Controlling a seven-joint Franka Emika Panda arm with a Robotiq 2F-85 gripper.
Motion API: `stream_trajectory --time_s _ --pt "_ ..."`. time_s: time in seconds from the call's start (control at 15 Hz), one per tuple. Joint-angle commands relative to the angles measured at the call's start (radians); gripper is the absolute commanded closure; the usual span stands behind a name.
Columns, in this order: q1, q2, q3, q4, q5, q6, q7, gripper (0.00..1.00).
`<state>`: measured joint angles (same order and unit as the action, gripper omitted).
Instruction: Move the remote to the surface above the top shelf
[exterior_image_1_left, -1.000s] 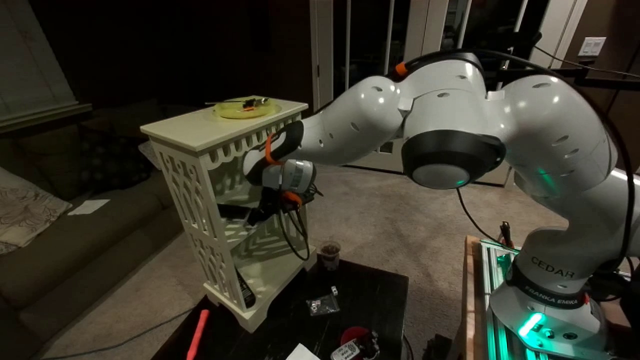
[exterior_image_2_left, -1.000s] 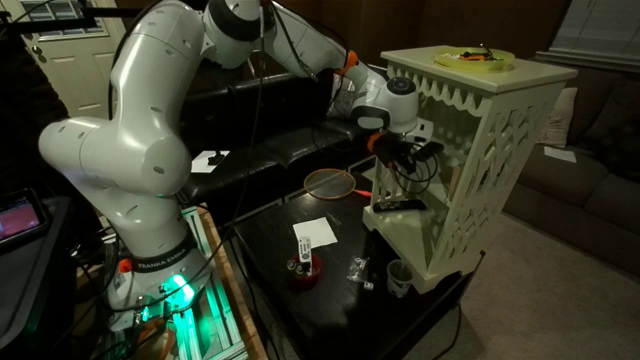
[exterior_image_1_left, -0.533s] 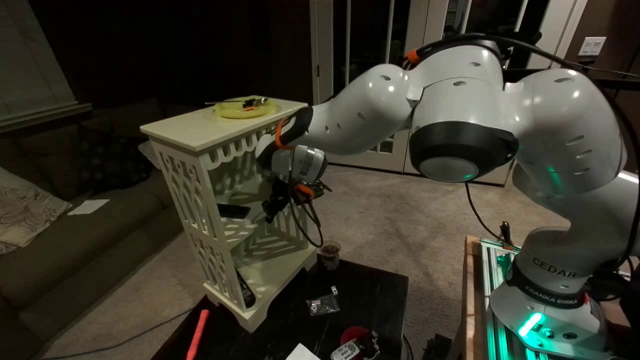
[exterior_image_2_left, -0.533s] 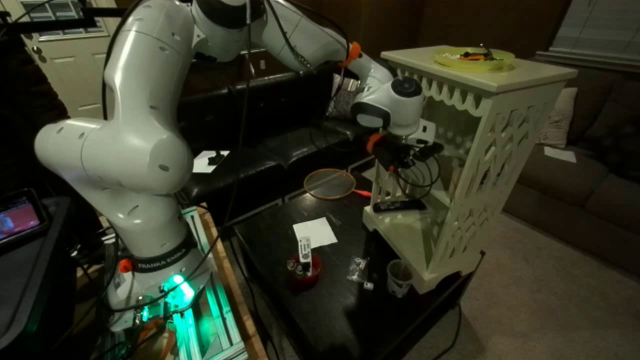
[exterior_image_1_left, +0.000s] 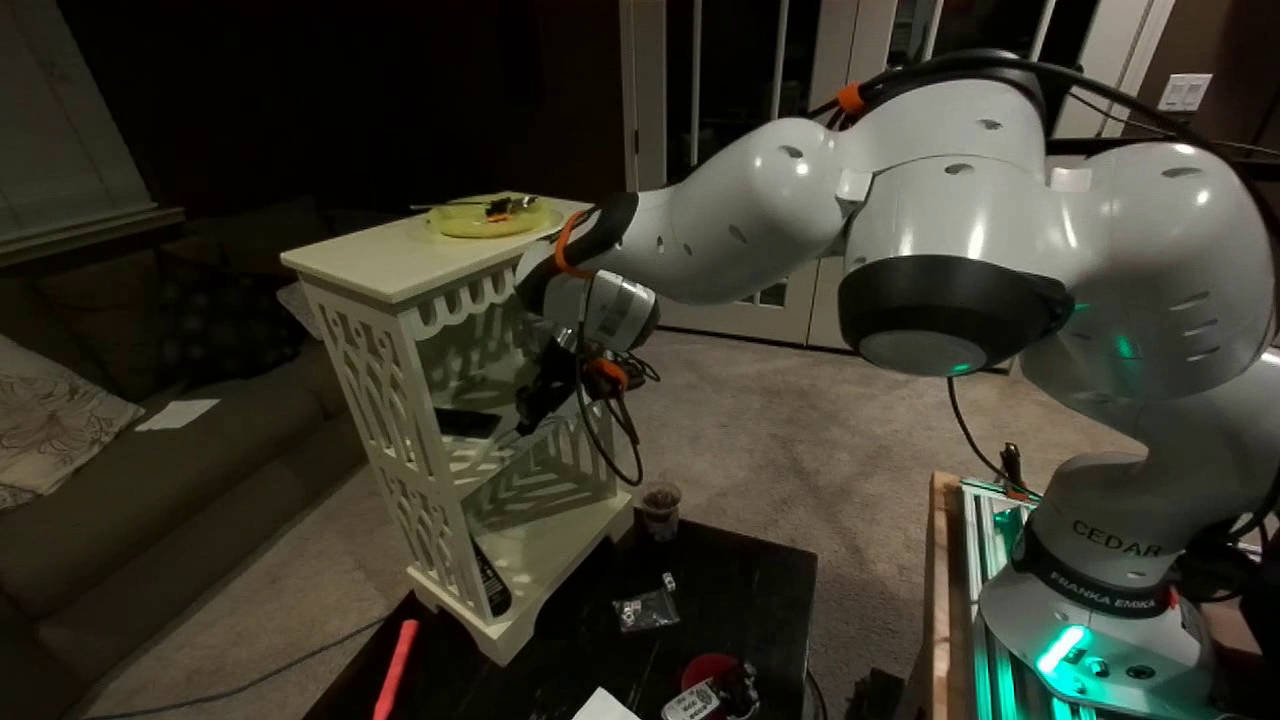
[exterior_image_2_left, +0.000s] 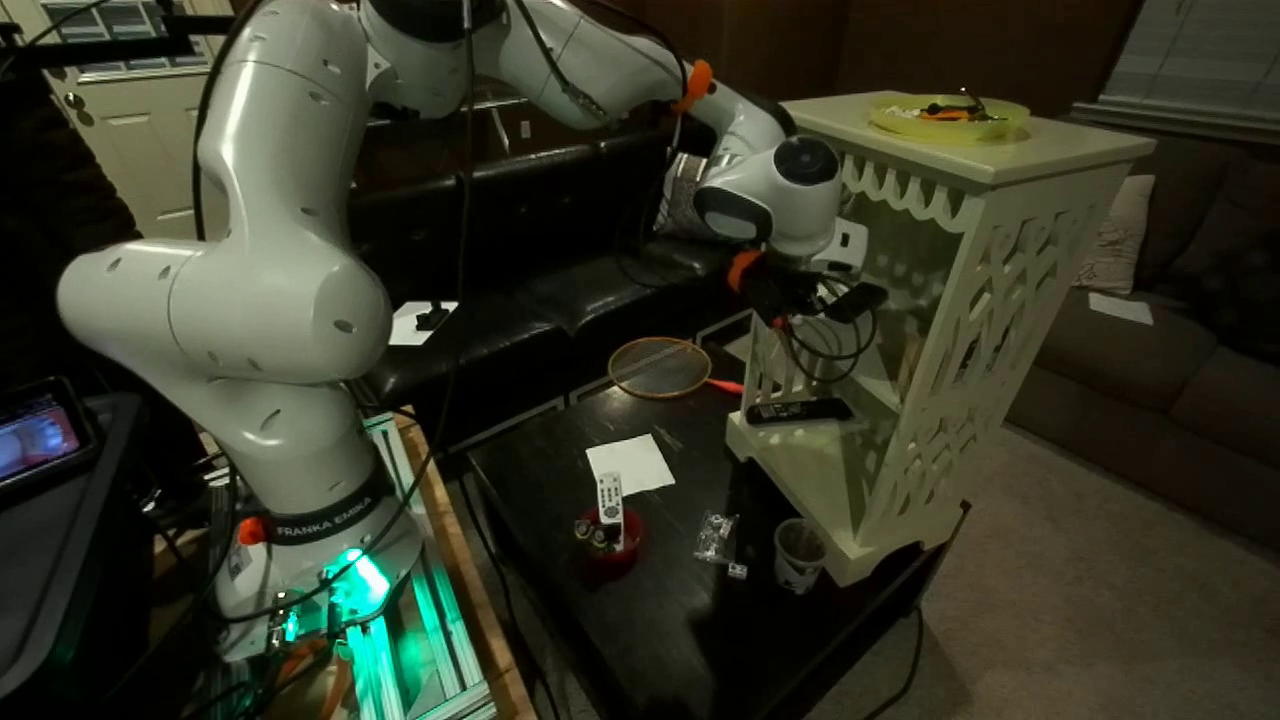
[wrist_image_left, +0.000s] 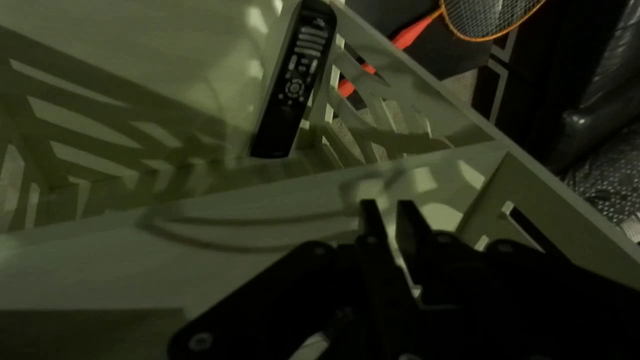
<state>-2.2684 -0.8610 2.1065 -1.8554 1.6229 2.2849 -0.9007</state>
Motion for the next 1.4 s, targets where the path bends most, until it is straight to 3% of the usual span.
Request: stream_trajectory --time_s 0.0,0.27,0.33,0.53,0.73,0.8,0.93,1.33 --pt "0.107 -0.077 -0.083 -0.012 0.150 0.105 -0.088 0.53" --pt "0.168 -0.218 -0.120 0.035 0.251 0.226 -0.112 0.26" --pt "0.172 -0.158 -0.139 -0.002 0.227 0.142 -0.093 0.43" --pt "0.197 -0.227 -0.149 0.009 0.246 0.169 -0.089 0.26" --pt "0.195 -0.243 -0.155 0.011 0.248 0.170 -0.091 0.26" --pt "0.197 -0.241 -0.151 0.009 0.263 0.171 -0.102 0.06" --pt "0.198 -0.257 -0.157 0.021 0.301 0.161 -0.150 0.01" --pt "0.182 -0.381 -0.168 0.091 0.387 0.174 -0.180 0.00"
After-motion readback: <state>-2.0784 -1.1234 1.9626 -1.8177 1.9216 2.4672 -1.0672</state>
